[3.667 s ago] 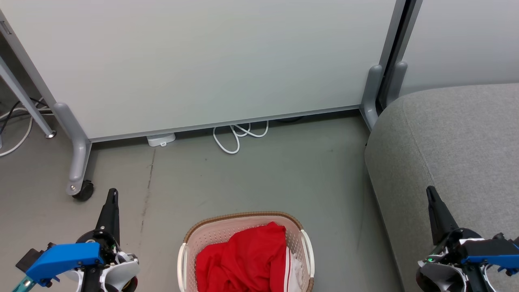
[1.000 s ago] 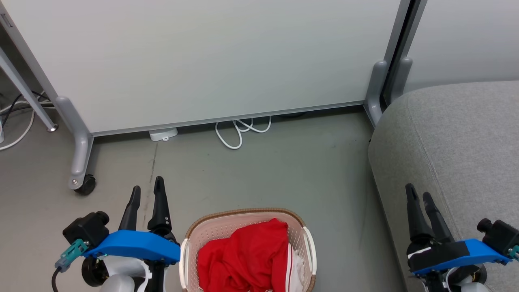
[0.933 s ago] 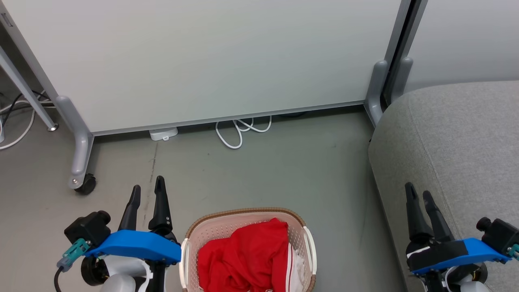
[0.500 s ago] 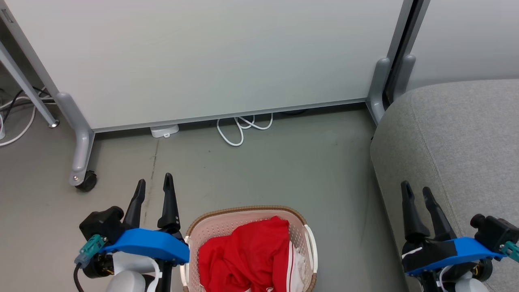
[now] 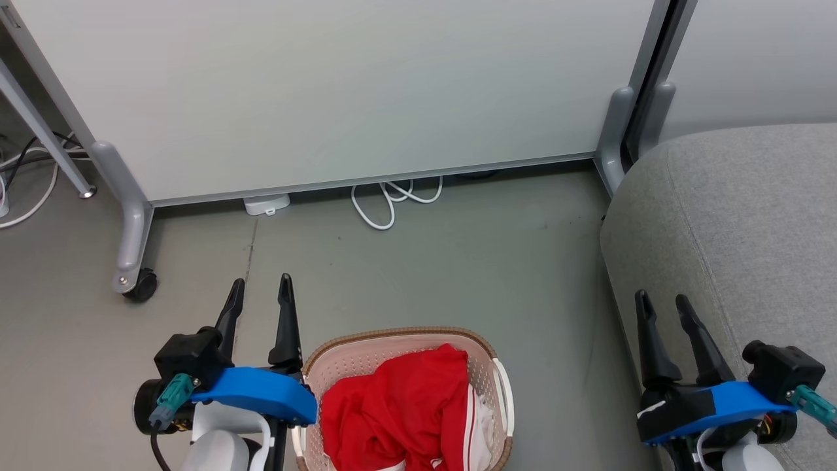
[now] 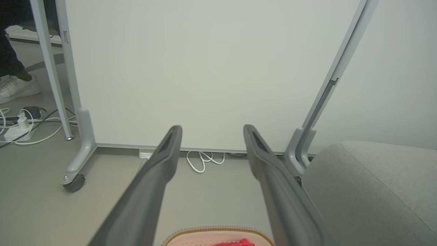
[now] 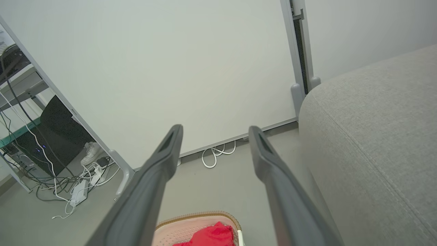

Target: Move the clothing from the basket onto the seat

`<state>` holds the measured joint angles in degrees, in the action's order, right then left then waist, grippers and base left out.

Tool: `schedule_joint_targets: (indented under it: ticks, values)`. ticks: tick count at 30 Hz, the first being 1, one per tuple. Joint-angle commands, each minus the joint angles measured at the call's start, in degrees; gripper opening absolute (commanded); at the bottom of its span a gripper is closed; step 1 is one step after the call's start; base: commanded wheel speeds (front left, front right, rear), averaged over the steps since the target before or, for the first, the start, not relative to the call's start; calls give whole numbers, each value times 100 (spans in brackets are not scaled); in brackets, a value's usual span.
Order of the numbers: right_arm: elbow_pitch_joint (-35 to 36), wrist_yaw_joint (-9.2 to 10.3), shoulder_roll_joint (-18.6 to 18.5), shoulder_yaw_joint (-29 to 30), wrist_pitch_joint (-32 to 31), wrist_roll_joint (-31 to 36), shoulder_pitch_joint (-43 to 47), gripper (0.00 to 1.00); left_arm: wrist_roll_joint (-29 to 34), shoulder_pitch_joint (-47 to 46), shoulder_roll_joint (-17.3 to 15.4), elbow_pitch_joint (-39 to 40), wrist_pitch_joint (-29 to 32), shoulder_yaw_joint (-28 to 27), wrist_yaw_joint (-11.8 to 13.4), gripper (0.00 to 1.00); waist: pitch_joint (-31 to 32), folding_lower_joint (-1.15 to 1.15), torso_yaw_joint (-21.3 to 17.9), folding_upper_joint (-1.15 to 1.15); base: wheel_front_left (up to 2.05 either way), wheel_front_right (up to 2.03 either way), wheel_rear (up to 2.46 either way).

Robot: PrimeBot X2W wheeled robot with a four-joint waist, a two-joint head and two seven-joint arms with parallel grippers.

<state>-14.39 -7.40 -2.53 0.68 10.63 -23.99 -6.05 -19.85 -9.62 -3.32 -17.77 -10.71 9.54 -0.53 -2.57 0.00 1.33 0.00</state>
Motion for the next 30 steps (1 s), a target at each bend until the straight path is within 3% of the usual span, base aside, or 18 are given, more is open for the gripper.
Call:
schedule_joint_targets:
  ticks: [1,30]
  values:
    - [23,-11,-42,-17,60,159,-131,100,154,-139,-32,-3,-51,21,-22,100,-5,0,3,0,0,0,0]
    - [-31,-14,-48,-142,384,1466,-159,100,1421,-264,24,-295,-370,238,1,100,-72,0,46,0,0,0,0]
